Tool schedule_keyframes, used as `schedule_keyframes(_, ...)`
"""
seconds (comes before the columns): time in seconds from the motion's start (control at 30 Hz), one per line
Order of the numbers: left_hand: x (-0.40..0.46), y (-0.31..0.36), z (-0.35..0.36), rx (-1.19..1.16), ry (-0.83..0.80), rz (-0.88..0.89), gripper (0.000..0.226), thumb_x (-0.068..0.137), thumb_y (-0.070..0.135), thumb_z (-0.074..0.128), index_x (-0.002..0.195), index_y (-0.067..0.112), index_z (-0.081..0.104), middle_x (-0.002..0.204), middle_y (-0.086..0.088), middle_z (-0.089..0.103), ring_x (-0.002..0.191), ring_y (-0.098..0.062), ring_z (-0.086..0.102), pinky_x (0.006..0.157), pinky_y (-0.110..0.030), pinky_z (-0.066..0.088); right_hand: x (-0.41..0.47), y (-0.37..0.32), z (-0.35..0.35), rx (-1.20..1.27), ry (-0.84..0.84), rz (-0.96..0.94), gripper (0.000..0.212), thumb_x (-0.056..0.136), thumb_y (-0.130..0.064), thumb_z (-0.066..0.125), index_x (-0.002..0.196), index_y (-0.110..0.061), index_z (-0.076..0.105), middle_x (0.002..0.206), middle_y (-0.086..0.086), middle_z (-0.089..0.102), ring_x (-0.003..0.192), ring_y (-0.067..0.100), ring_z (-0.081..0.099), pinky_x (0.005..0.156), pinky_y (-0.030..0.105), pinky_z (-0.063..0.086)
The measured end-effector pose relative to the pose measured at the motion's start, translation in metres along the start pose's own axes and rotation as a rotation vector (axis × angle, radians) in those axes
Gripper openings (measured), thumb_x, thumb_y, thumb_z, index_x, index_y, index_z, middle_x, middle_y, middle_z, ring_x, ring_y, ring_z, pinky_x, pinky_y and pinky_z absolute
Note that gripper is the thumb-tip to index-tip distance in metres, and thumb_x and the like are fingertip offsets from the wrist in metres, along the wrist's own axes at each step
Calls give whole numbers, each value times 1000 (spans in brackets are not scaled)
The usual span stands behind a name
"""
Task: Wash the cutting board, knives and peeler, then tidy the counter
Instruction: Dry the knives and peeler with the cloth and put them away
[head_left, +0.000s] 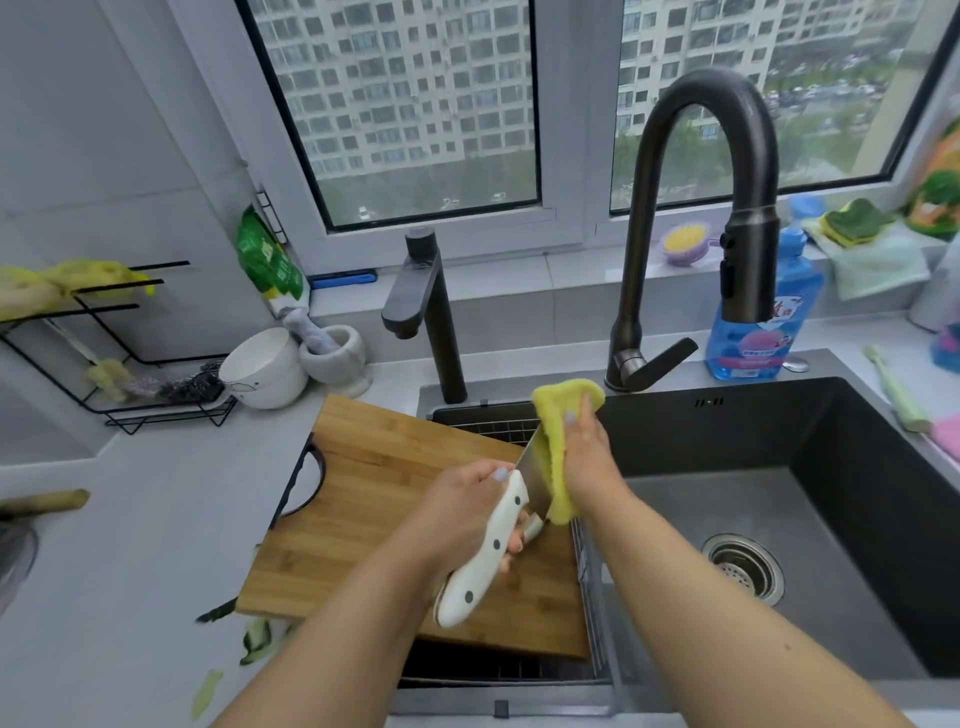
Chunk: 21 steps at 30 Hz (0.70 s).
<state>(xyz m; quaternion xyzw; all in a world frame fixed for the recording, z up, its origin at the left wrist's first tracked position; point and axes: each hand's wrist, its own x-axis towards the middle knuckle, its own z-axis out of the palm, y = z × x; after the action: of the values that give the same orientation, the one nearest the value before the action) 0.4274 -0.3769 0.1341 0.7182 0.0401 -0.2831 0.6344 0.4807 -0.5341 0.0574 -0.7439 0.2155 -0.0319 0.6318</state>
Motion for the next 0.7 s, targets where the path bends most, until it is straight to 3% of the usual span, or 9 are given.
schedule_keyframes(0.1,-4,3,-3,-68,-35,-11,25,104,17,41,113,13,63,70,-12,61,52,-22,54,47,-29,44,11,4,-9,586,-83,329,48,101,-47,37,137,-18,50,127,18,56,111,37,57,94,50,48)
schedule_keyframes(0.2,-5,8,-4,-185,-71,-35,23,103,17,43,109,5,62,73,-17,61,50,-23,53,44,-25,44,3,7,-12,1081,-432,361,40,98,-38,42,103,-7,67,113,18,59,101,36,60,91,53,49)
schedule_keyframes(0.23,-4,9,-3,-206,-77,-46,23,103,17,44,108,2,61,74,-18,60,49,-23,53,43,-24,44,0,7,-12,1173,-503,360,36,94,-34,49,111,-7,66,121,19,57,111,38,57,98,55,44)
schedule_keyframes(0.3,-3,10,-4,-221,-70,-70,25,103,19,44,109,-2,57,75,-18,60,50,-24,55,43,-25,47,-2,4,-14,1307,-541,338,55,87,-34,56,137,-9,51,141,20,49,130,40,45,110,56,32)
schedule_keyframes(0.37,-3,7,-7,-135,-37,-59,26,99,25,53,117,7,53,79,-16,65,55,-26,60,47,-30,51,1,-2,-20,1372,-501,325,53,94,-38,42,138,-9,47,140,21,49,130,40,45,107,56,35)
schedule_keyframes(0.43,-4,-1,-15,168,-9,23,43,87,28,69,124,28,47,91,-9,68,63,-24,62,54,-32,53,5,-6,-25,1413,-463,377,43,97,-39,36,123,-11,56,122,18,62,114,35,56,92,53,50)
schedule_keyframes(0.53,0,-15,-19,698,99,249,55,83,23,71,124,46,42,98,4,59,71,-16,61,59,-33,54,5,-11,-25,1431,-466,363,20,85,-28,56,104,-20,53,99,8,62,100,24,57,86,43,51)
schedule_keyframes(0.6,1,-19,-16,616,124,302,46,89,17,65,124,41,47,102,6,57,71,-13,62,57,-31,53,3,-9,-19,1390,-480,337,52,73,-22,70,121,-22,50,123,11,57,122,27,49,102,48,39)
schedule_keyframes(0.7,2,-15,-10,173,86,190,37,94,8,58,126,25,54,107,-6,57,70,-19,67,58,-35,58,-5,-8,0,1247,-487,302,40,93,-37,51,125,-14,53,132,16,51,130,34,45,108,55,33)
